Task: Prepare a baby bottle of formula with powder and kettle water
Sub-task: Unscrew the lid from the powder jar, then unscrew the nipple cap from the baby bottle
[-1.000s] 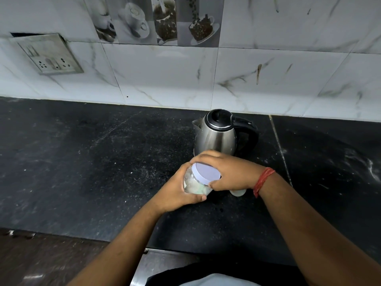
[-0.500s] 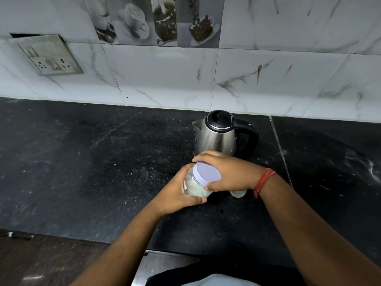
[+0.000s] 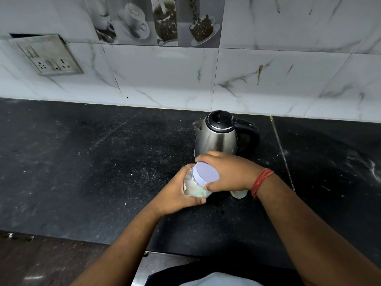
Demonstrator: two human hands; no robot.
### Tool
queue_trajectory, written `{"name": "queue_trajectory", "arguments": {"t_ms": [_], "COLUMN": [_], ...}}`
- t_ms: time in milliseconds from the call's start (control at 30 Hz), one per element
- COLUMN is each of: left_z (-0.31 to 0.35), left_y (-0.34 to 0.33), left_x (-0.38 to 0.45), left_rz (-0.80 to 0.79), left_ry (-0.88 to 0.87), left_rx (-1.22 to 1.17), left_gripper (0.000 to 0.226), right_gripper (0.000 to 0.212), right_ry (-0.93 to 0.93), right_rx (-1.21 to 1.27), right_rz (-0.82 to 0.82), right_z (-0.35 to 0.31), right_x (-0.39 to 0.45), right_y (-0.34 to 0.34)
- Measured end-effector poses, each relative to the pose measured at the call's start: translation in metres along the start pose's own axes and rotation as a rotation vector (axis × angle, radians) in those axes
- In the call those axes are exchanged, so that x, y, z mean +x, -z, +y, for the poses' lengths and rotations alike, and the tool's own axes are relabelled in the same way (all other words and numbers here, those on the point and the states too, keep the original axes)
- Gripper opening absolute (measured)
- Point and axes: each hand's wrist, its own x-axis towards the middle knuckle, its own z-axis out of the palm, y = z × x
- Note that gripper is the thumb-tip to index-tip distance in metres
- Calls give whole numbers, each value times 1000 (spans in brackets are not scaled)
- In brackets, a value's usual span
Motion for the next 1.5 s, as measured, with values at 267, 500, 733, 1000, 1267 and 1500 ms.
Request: {"name": "queue_trajectory", "arguments": {"t_ms": [267, 500, 733, 1000, 1267, 1500], "left_z": [-8, -31, -51, -60, -63, -43], "left_y": [6, 19, 22, 20, 23, 37], "left_x": [-1, -7, -11, -17, -24, -31], "left_rz": [74, 271, 334, 327, 272, 426], "left_ry": [3, 106, 137, 164, 177, 44], "left_rx": [41, 13, -14, -9, -40, 12], "left_gripper": [96, 99, 90, 90, 111, 104], "right_gripper": [76, 59, 46, 50, 59, 44], "right_ry": [137, -44, -234, -359, -351, -221], "right_rx": [128, 195, 149, 285, 169, 210], "right_rz": [111, 311, 342, 322, 269, 450], "right_z": [5, 1, 8, 18, 24, 12], "right_x": [-5, -3, 7, 16, 15, 4], "right_y": [13, -17, -97, -144, -156, -135]}}
